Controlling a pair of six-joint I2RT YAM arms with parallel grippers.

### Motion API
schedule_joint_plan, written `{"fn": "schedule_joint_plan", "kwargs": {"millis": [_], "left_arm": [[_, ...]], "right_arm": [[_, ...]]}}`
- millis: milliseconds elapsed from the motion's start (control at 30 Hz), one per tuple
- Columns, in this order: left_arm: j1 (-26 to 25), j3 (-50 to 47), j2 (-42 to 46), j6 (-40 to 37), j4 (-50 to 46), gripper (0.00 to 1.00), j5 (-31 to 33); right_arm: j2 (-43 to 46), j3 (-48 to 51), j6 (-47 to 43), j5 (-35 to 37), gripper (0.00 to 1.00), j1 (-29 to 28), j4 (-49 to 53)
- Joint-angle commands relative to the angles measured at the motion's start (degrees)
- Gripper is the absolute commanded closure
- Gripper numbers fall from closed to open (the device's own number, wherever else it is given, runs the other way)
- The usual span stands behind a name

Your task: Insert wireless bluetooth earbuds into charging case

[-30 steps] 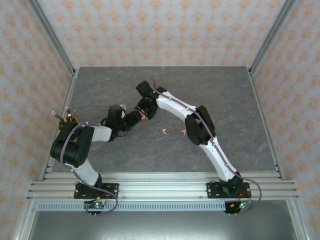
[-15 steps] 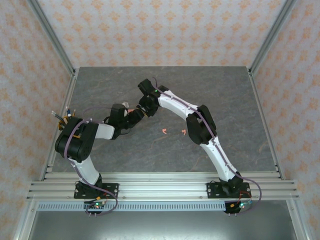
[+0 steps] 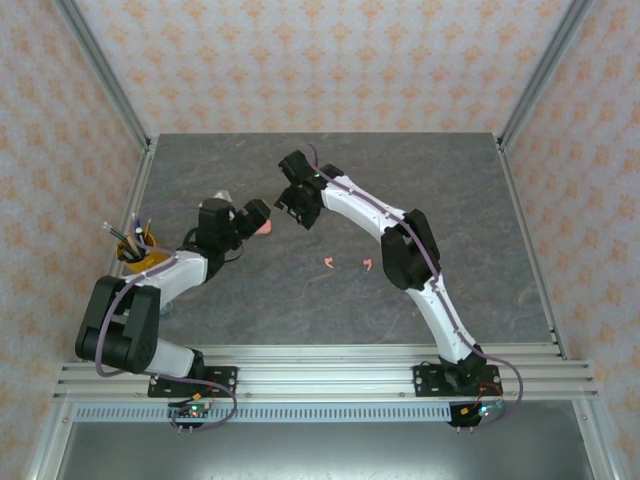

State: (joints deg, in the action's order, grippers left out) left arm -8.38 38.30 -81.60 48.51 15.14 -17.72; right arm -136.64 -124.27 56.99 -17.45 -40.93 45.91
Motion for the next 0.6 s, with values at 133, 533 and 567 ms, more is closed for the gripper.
{"fn": "schedule_joint_plan", "kwargs": {"millis": [133,533,567], "left_arm": [[3.55,9.6,-8.47,-3.5,-11.37,0.12,1.26],[3.39,21.41,-24.34,-4.75,-13.46,0.11,-2.77],[3.24,22.23,-25.22,-4.62,-13.62,0.11,-3.26]], "right_arm": [[6.16,5.58,-4.53,4.41,0.29,0.15,2.15],[14.74,15.49,-8.78,7.93,0.26,0.06,1.86],[15.16,16.06,-8.9,8.03,0.26,0.06,1.82]]}}
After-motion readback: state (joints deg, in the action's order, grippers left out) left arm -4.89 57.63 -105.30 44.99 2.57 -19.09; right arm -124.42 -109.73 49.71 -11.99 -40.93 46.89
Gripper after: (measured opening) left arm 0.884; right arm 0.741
